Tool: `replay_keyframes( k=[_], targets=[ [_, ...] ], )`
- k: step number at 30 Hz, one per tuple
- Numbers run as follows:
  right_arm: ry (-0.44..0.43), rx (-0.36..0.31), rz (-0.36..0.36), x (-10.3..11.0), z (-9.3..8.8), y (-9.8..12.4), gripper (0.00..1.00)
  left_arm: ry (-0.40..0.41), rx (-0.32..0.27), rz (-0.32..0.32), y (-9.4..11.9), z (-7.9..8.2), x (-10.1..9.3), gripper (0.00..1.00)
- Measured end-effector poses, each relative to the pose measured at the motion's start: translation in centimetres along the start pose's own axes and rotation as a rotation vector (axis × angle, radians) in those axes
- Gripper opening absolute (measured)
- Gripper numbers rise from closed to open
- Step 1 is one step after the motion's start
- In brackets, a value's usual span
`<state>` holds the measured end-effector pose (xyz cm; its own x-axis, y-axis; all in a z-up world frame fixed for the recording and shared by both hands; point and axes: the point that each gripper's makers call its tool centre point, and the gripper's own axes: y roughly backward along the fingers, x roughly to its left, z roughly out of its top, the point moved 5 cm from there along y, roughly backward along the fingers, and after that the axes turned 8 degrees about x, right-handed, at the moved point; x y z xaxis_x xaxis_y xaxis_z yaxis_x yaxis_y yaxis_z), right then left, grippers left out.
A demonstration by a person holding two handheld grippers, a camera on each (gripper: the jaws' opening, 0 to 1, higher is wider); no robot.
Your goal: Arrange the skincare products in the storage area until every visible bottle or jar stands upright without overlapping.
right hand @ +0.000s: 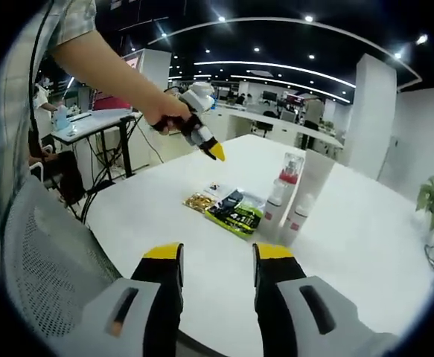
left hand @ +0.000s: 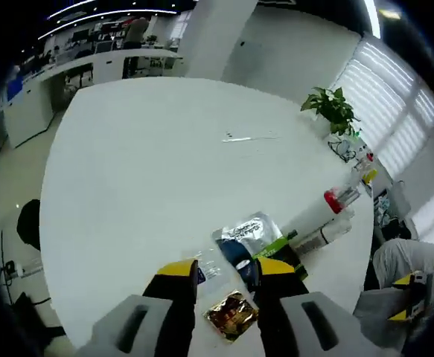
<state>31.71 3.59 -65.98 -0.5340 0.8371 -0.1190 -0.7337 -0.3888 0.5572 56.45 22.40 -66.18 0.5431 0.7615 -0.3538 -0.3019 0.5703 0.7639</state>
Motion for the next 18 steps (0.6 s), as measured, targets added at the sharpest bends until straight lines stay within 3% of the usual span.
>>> replay_keyframes(
  k=[4,8,12,18],
  targets=[
    [0.0,-0.021,-0.006,0.0,0.3,0.2,0.4,-0.069,-0.138,-0.056,3.2,0.5,-3.9,0.33],
    [0.001,-0.043,-0.01,-0.1,0.5,0.4,0.44,-0.12,-0.231,-0.104,6.0,-0.4,-7.2,0.38],
    [-0.012,-0.081,-0.02,-0.4,0.9,0.8,0.49,-0.179,-0.329,-0.124,8.6,-2.6,-10.1,0.43],
    [-0.038,-0.146,-0.023,-0.6,1.7,1.2,0.6,-0.241,-0.389,-0.099,10.9,-7.7,-12.0,0.51]
  ],
)
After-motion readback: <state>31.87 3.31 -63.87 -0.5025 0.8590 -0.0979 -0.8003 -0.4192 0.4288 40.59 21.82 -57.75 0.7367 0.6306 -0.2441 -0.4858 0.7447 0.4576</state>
